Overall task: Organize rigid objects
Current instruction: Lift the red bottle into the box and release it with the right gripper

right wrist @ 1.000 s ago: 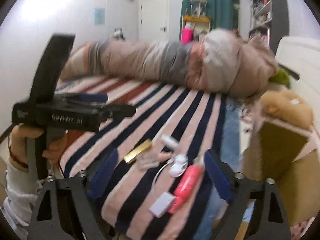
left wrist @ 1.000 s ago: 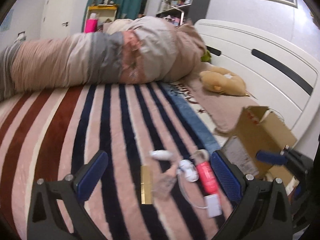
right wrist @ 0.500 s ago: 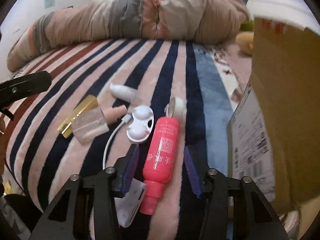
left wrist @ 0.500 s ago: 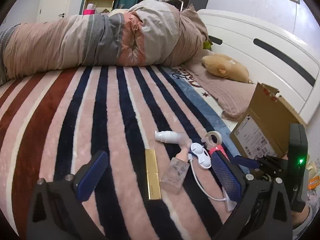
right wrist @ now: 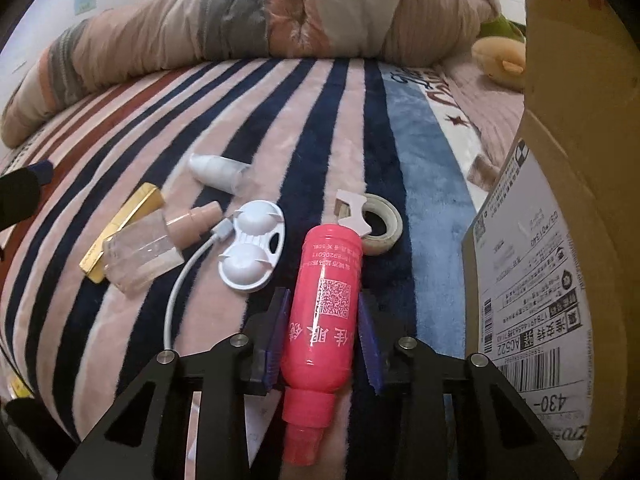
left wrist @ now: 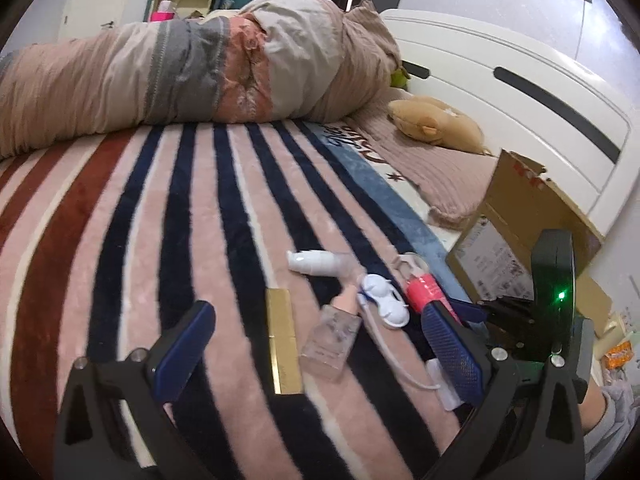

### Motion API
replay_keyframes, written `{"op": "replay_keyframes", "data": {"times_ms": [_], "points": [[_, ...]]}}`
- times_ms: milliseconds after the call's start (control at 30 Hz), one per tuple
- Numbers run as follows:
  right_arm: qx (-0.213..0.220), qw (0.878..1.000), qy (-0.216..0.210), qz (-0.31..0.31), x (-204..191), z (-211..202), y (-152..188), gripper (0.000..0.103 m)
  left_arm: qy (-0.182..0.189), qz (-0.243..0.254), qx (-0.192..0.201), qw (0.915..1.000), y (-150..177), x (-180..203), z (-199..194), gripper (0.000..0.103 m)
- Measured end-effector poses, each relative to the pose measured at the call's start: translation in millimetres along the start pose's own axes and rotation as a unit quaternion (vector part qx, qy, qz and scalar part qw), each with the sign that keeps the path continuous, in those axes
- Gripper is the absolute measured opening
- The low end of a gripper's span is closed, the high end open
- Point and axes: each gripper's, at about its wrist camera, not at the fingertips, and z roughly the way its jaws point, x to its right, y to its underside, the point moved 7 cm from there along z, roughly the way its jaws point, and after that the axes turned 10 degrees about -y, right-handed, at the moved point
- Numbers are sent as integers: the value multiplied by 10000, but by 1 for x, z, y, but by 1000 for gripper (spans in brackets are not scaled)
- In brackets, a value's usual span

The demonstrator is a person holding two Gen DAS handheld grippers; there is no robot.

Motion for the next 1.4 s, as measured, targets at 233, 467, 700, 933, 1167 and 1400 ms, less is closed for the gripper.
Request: {"op": "replay_keyframes", "data": {"times_ms": [233,467,700,933,1167,1400], "points": [[683,9947,-561,-524,-36,-36,-16,27,864,-183,12,9961,0,15,-5,102],[973,9803,-1268,-1159,-88,-56,-27,27,1530,-135,195,9879,-6,31,-20,96],[1097,9717,-1534,-1422,-109,-62,-28,27,1713,-249,130,9848,-10,29,-23,30],[1667,9586,-1821,-1418,-104,-121,-48,27,1324,108,683,9888,-45,58,-81,29],[2557,9401,-1803,-1355,-67,-204,-65,27,1047,827,983,9862,-90,125,-129,28],[3020,9387,-1351,-969,3,-253,-53,27,1305,1356,1005,9770,-109,212,-132,28]]}}
